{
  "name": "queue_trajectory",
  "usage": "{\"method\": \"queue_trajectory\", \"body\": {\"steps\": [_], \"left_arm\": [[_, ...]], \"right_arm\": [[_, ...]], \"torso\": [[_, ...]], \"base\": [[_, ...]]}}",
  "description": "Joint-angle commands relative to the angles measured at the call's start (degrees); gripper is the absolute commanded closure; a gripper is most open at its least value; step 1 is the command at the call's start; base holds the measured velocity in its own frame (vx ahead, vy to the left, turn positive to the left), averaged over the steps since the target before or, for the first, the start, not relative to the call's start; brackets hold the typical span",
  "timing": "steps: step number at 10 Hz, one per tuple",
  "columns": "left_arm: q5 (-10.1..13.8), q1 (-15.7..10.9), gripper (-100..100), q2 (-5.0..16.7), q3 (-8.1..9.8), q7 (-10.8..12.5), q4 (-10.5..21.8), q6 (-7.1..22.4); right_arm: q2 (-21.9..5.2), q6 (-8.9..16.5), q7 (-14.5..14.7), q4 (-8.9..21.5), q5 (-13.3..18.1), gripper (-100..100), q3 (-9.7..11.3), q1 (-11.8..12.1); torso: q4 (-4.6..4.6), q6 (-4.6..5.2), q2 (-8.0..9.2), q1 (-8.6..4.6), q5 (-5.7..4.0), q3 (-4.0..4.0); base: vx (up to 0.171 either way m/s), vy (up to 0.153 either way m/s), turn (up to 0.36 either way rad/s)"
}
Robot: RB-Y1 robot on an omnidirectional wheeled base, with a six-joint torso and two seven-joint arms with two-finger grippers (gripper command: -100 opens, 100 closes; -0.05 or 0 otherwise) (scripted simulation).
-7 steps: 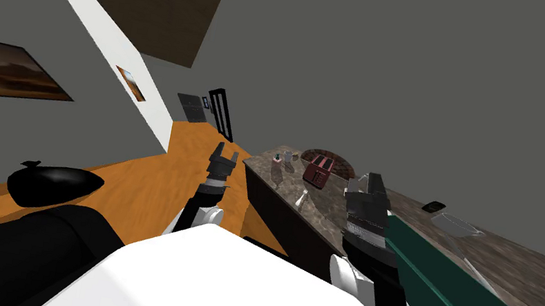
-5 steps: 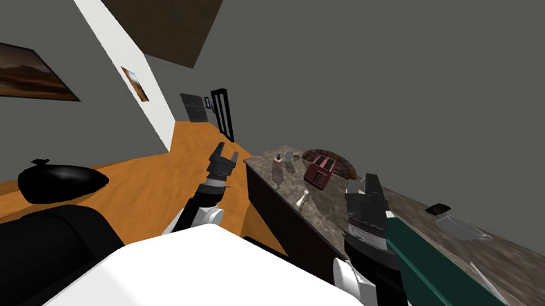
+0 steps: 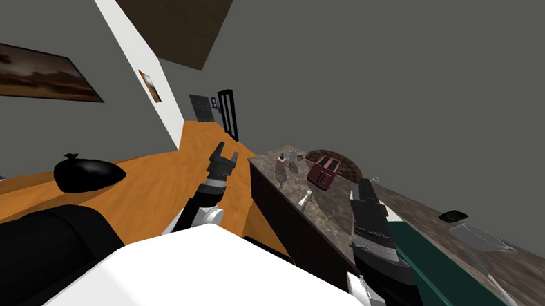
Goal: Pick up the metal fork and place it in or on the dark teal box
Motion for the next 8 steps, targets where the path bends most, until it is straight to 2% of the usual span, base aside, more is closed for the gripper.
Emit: {"method": "queue_trajectory", "body": {"steps": [1,2,3,4,5,6,7,8], "left_arm": [[0.00,0.00,0,0.00,0.00,0.00,0.00,0.00],[0.00,0.00,0,0.00,0.00,0.00,0.00,0.00],[0.00,-0.01,0,0.00,0.00,0.00,0.00,0.00],[0.00,0.00,0,0.00,0.00,0.00,0.00,0.00],[0.00,0.00,0,0.00,0.00,0.00,0.00,0.00],[0.00,0.00,0,0.00,0.00,0.00,0.00,0.00],[0.00,0.00,0,0.00,0.00,0.00,0.00,0.00],[0.00,0.00,0,0.00,0.00,0.00,0.00,0.00]], "right_arm": [[-1.06,-1.01,0.50,-0.20,2.86,-100,-1.34,1.08],[-1.83,-1.99,0.98,-0.38,4.50,-100,-2.56,2.14],[-1.83,-1.99,0.98,-0.38,5.81,-100,-2.56,2.14],[-2.53,-3.04,1.49,-0.58,7.69,-100,-3.86,3.28],[-2.53,-3.04,1.49,-0.58,8.67,-100,-3.86,3.28],[-3.18,-4.15,2.04,-0.81,10.70,-100,-5.22,4.48],[-3.18,-4.15,2.04,-0.81,11.67,-100,-5.22,4.48],[-3.80,-5.31,2.61,-1.05,13.78,-100,-6.64,5.73]], "torso": [[0.00,0.00,0.00,0.00,0.00,0.00],[-0.01,-0.01,-0.02,0.02,0.01,-0.01],[0.00,-0.02,0.04,0.01,0.01,0.02],[0.00,0.00,0.02,0.00,0.00,0.01],[0.00,-0.01,0.02,0.01,0.00,0.01],[0.00,0.00,0.00,0.00,0.00,0.00],[0.00,-0.01,0.02,0.00,0.00,0.01],[0.00,0.00,-0.01,0.01,0.00,-0.01]], "base": [[-0.032,0.002,0.070],[-0.055,-0.002,0.153],[-0.044,-0.006,0.055],[-0.044,-0.002,0.100],[-0.038,-0.004,0.049],[-0.046,-0.003,0.103],[-0.037,-0.003,0.055],[-0.048,0.000,0.120]]}}
